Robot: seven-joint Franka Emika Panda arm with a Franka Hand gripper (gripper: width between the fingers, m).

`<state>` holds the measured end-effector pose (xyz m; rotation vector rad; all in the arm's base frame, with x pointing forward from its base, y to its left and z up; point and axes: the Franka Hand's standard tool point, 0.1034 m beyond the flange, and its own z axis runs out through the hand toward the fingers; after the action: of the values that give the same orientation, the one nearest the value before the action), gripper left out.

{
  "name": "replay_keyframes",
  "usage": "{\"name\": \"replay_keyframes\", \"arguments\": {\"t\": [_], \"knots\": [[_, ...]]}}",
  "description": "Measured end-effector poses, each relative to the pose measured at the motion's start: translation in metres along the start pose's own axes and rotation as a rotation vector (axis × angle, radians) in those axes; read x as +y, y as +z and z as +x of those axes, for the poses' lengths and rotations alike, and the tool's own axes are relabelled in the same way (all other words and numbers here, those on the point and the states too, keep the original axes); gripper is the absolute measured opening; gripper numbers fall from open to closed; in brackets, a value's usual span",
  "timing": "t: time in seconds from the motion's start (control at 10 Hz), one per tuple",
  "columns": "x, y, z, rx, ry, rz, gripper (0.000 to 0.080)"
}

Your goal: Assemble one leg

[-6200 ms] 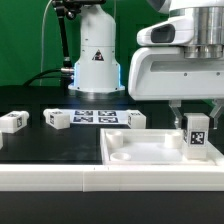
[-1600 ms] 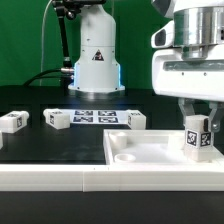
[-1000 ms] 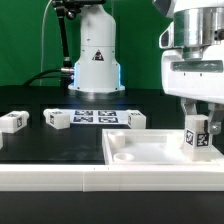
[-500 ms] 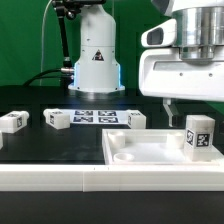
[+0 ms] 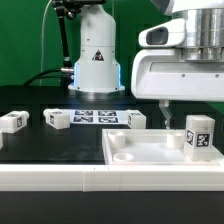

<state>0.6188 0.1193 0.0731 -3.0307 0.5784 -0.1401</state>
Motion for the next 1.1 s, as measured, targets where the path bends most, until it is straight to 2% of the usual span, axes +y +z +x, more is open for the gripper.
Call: {"name": "replay_keyframes", "arguments": {"t": [0.5, 0.6, 0.7, 0.8, 0.9, 1.0, 1.1], "knots": [[-0.0014, -0.0005, 0.0003, 0.008, -0.247, -0.016, 0.0649], [-0.0006, -0.0005, 0.0008, 0.008, -0.279, -0.016, 0.0551], [-0.0006, -0.0005, 0.0008, 0.008, -0.267, -0.016, 0.0551], [-0.0004, -0.0005, 0.0009, 0.008, -0.267, -0.016, 0.0376], [-0.0004, -0.0005, 0.0009, 0.008, -0.253, -0.016, 0.0376], [-0.0003, -0.0005, 0.0009, 0.008, -0.241, -0.016, 0.0289], [-0.0001, -0.0005, 0.0011, 0.008, -0.238, -0.016, 0.0289]]}}
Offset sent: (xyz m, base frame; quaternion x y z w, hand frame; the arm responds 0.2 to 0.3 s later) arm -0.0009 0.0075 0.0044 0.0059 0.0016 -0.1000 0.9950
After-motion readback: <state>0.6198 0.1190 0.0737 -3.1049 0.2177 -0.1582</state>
